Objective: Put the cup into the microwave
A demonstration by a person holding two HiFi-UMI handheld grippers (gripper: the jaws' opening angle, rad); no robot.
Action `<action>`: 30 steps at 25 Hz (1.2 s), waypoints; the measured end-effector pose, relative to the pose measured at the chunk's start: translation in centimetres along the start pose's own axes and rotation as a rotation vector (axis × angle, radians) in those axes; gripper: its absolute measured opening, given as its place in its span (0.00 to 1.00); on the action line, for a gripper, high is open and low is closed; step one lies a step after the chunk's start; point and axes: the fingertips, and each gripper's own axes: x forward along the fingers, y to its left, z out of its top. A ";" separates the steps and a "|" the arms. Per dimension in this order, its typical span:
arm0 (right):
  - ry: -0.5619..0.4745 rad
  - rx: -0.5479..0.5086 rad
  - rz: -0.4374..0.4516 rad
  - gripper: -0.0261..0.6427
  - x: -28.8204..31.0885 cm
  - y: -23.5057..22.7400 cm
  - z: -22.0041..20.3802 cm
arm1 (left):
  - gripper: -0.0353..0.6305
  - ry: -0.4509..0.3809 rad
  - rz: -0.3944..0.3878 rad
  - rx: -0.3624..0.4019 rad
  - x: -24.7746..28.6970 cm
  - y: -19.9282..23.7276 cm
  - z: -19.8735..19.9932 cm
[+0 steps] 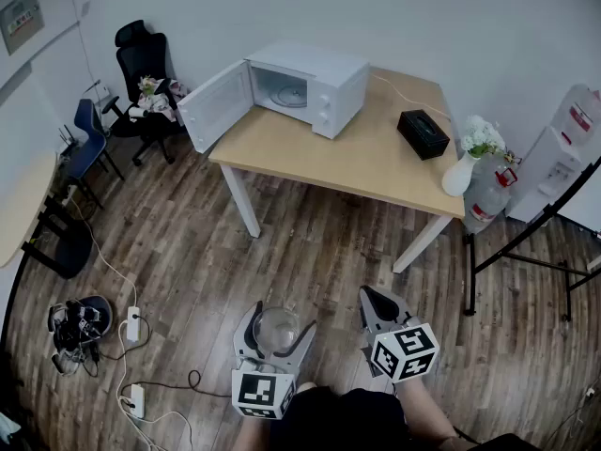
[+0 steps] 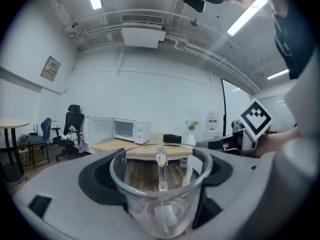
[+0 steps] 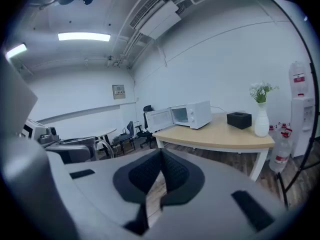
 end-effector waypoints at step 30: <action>0.042 0.024 -0.026 0.03 -7.4 4.2 -2.4 | 0.70 -0.024 0.023 -0.014 -8.2 -3.9 -0.4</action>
